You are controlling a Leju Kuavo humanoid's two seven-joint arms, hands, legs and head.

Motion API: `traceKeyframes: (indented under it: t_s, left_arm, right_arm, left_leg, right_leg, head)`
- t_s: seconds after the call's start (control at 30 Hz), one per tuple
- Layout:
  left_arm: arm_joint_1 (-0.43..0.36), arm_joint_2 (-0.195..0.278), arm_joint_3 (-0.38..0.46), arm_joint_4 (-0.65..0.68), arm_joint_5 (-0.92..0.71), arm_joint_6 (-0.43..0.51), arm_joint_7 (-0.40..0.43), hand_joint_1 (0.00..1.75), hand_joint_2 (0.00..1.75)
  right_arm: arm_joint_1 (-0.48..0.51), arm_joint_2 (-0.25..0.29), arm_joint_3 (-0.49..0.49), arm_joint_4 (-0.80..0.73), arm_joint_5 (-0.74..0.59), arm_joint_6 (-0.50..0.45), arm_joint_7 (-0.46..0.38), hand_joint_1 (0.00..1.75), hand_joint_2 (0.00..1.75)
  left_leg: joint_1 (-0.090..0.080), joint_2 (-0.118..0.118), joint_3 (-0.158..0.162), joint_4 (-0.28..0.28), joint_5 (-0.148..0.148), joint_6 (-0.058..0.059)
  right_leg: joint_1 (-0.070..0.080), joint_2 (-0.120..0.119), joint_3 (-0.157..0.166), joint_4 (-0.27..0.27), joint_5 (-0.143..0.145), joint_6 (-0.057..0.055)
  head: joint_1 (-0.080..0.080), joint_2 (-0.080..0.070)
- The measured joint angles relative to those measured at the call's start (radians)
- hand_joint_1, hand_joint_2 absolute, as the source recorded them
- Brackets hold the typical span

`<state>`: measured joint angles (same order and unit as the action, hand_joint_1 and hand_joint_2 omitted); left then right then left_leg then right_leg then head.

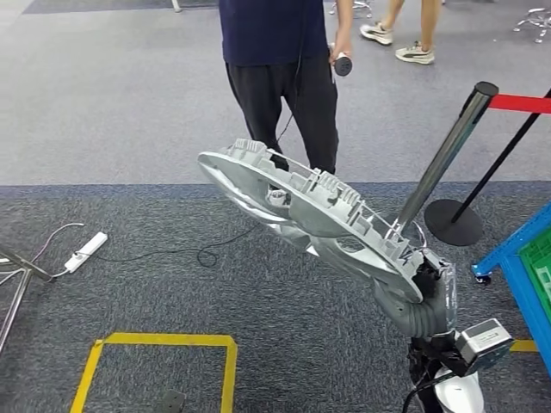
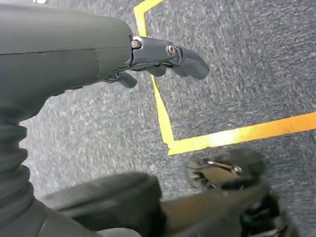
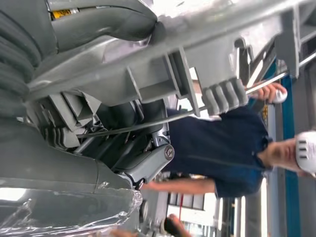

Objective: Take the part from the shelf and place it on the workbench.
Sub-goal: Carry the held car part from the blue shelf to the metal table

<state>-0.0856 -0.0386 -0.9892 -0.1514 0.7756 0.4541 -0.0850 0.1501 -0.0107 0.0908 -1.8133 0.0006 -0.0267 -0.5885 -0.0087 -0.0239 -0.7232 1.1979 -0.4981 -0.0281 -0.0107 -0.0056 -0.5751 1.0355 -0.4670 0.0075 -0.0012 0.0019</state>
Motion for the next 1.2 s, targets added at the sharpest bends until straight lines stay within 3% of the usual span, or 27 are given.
traceKeyframes:
  t_s: [0.07,0.1,0.17,0.23,0.27,0.33,0.37,0.43,0.5,0.57,0.6,0.63,0.7,0.77,0.83,0.87,0.93,0.97,1.0,1.07,1.1,1.13,1.2]
  left_arm:
    - [0.000,-0.001,0.000,0.000,0.001,0.000,0.000,0.00,1.75]
    - [0.000,-0.001,0.000,0.000,0.001,0.000,0.000,0.00,1.75]
    - [0.000,-0.001,0.000,0.000,0.001,0.001,0.000,0.00,1.75]
    - [-0.003,-0.001,0.000,0.000,0.001,0.001,0.000,0.00,1.75]
    - [-0.004,-0.001,0.000,0.000,0.001,0.002,0.000,0.00,1.75]
    - [-0.004,-0.001,0.000,0.000,0.001,0.003,0.000,0.00,1.75]
    - [-0.002,0.000,0.000,0.000,0.002,0.003,0.000,0.00,1.75]
    - [-0.001,0.000,0.000,0.000,0.002,0.004,0.000,0.00,1.75]
    - [-0.004,-0.001,0.000,0.000,0.002,0.004,0.000,0.00,1.75]
    - [-0.004,-0.003,0.000,0.000,0.002,0.003,0.000,0.00,1.75]
    - [-0.003,-0.003,0.000,0.000,0.002,0.003,0.000,0.00,1.75]
    - [-0.002,-0.003,0.000,0.000,0.002,0.003,0.000,0.00,1.75]
    - [-0.002,-0.003,0.000,0.000,0.007,0.003,-0.002,0.00,1.75]
    - [-0.003,-0.003,0.006,0.000,0.039,-0.003,-0.014,0.00,1.75]
    - [0.002,-0.003,0.030,0.000,0.106,-0.021,-0.042,0.00,1.75]
    - [0.005,-0.004,0.047,0.000,0.136,-0.032,-0.055,0.00,1.75]
    - [0.005,-0.006,0.080,0.000,0.165,-0.044,-0.071,0.00,1.75]
    - [0.001,-0.008,0.091,0.000,0.162,-0.044,-0.073,0.00,1.75]
    - [-0.005,-0.009,0.096,0.000,0.155,-0.041,-0.070,0.00,1.75]
    - [-0.016,-0.010,0.100,0.000,0.134,-0.032,-0.059,0.00,1.75]
    - [-0.018,-0.010,0.100,0.000,0.125,-0.030,-0.052,0.00,1.75]
    - [-0.019,-0.011,0.099,0.000,0.117,-0.032,-0.044,0.00,1.75]
    - [-0.019,-0.012,0.098,0.000,0.100,-0.042,-0.032,0.00,1.75]
  right_arm:
    - [0.000,0.000,0.000,0.002,0.000,-0.001,0.001,1.75,1.75]
    - [-0.001,0.000,0.000,0.003,0.000,-0.001,0.001,1.75,1.75]
    - [-0.002,0.000,0.000,0.003,0.000,-0.001,0.001,1.75,1.75]
    - [-0.003,0.000,0.000,0.003,0.000,-0.001,0.000,1.75,1.75]
    - [-0.003,0.000,0.000,0.003,0.000,-0.001,0.000,1.75,1.75]
    - [-0.005,0.000,0.001,0.003,0.000,-0.001,0.000,1.75,1.75]
    - [-0.006,0.000,0.001,0.003,0.000,0.000,0.000,1.75,1.75]
    - [-0.007,0.000,0.002,0.003,0.000,0.000,0.000,1.75,1.75]
    - [-0.007,0.000,0.002,0.004,0.000,-0.001,0.000,1.75,1.75]
    - [-0.006,0.000,0.002,0.007,0.000,-0.001,0.000,1.75,1.75]
    - [-0.006,0.000,0.002,0.008,0.000,-0.001,0.001,1.75,1.75]
    - [-0.005,0.000,0.002,0.009,0.000,-0.001,0.001,1.75,1.75]
    - [-0.006,0.000,0.002,0.010,0.000,-0.001,0.001,1.75,1.75]
    - [-0.007,0.000,0.003,0.011,0.000,-0.001,0.001,1.75,1.75]
    - [-0.009,0.000,0.005,0.012,0.000,0.000,0.001,1.75,1.75]
    - [-0.011,0.000,0.008,0.013,0.000,0.000,0.001,1.75,1.75]
    - [-0.016,0.001,0.016,0.014,-0.001,0.000,0.001,1.75,1.75]
    - [-0.019,0.001,0.019,0.014,-0.002,-0.001,0.001,1.75,1.75]
    - [-0.021,0.001,0.022,0.014,-0.002,-0.002,0.001,1.75,1.75]
    - [-0.023,0.001,0.024,0.014,-0.007,-0.005,0.002,1.75,1.75]
    - [-0.024,0.000,0.024,0.013,-0.010,-0.006,0.005,1.75,1.75]
    - [-0.023,0.000,0.024,0.012,-0.012,-0.006,0.009,1.75,1.75]
    - [-0.007,0.000,0.024,0.002,-0.006,-0.008,0.021,1.75,1.75]
  left_leg:
    - [0.003,0.011,-0.037,0.080,-0.020,-0.003]
    - [0.004,0.013,-0.029,0.066,-0.003,-0.003]
    - [0.002,0.039,0.038,-0.052,0.059,0.001]
    - [-0.006,0.079,0.099,-0.167,0.092,0.011]
    - [-0.010,0.089,0.110,-0.192,0.094,0.016]
    - [-0.012,0.072,0.111,-0.201,0.093,0.028]
    - [-0.010,0.059,0.113,-0.205,0.094,0.034]
    - [-0.002,0.035,0.119,-0.212,0.098,0.045]
    - [0.001,0.010,0.120,-0.212,0.098,0.051]
    - [0.001,-0.018,0.121,-0.211,0.098,0.052]
    - [0.001,-0.033,0.122,-0.211,0.098,0.052]
    - [0.002,-0.048,0.124,-0.210,0.097,0.051]
    - [0.003,-0.076,0.123,-0.205,0.094,0.044]
    - [0.004,-0.100,0.115,-0.199,0.095,0.032]
    - [0.008,-0.121,0.107,-0.199,0.100,0.021]
    - [0.008,-0.112,0.104,-0.197,0.099,0.015]
    - [0.004,-0.058,0.082,-0.155,0.069,0.006]
    - [0.003,-0.022,0.057,-0.102,0.039,0.003]
    - [0.004,0.000,0.024,-0.035,0.006,0.000]
    - [0.006,0.012,-0.028,0.073,-0.031,-0.003]
    - [0.007,0.013,-0.033,0.083,-0.025,-0.004]
    - [0.008,0.017,-0.016,0.052,0.000,-0.003]
    - [0.004,0.053,0.056,-0.077,0.061,0.003]
  right_leg:
    - [0.002,-0.027,0.000,0.000,-0.002,-0.003]
    - [0.002,-0.040,0.001,0.000,-0.003,-0.003]
    - [0.003,-0.062,0.005,0.000,-0.006,0.000]
    - [0.008,-0.081,0.009,0.002,-0.011,0.008]
    - [0.011,-0.091,0.011,0.001,-0.014,0.013]
    - [0.012,-0.111,0.016,-0.004,-0.017,0.023]
    - [0.010,-0.105,0.017,-0.001,-0.022,0.029]
    - [0.007,-0.060,-0.006,0.055,-0.056,0.038]
    - [0.004,-0.011,-0.071,0.184,-0.111,0.042]
    - [0.004,0.001,-0.128,0.275,-0.129,0.045]
    - [0.003,0.003,-0.132,0.269,-0.110,0.045]
    - [0.002,0.007,-0.117,0.225,-0.075,0.044]
    - [-0.006,0.047,-0.060,0.089,-0.007,0.046]
    - [-0.012,0.085,-0.023,0.015,0.013,0.043]
    - [-0.011,0.077,-0.018,0.009,0.010,0.031]
    - [-0.010,0.066,-0.017,0.007,0.012,0.024]
    - [-0.010,0.041,-0.016,0.002,0.015,0.011]
    - [-0.008,0.027,-0.015,0.001,0.015,0.007]
    - [-0.006,0.012,-0.015,0.001,0.014,0.003]
    - [-0.004,-0.020,-0.015,0.001,0.012,0.000]
    - [-0.003,-0.033,-0.014,0.001,0.011,-0.001]
    - [-0.003,-0.045,-0.013,0.001,0.010,0.000]
    - [0.000,-0.068,-0.007,0.002,0.005,0.005]
  head:
    - [0.000,0.000]
    - [0.000,0.000]
    - [0.000,0.000]
    - [0.000,0.000]
    - [0.000,0.000]
    - [0.000,0.000]
    - [0.000,0.000]
    - [0.005,0.000]
    - [0.010,0.000]
    - [0.012,0.000]
    - [0.012,0.000]
    - [0.012,0.000]
    - [0.012,0.000]
    - [0.011,0.000]
    - [0.010,0.000]
    - [0.010,0.000]
    - [0.004,0.000]
    - [0.000,0.000]
    - [-0.003,0.000]
    - [-0.003,0.000]
    - [-0.003,0.000]
    - [-0.003,0.000]
    - [-0.003,0.000]
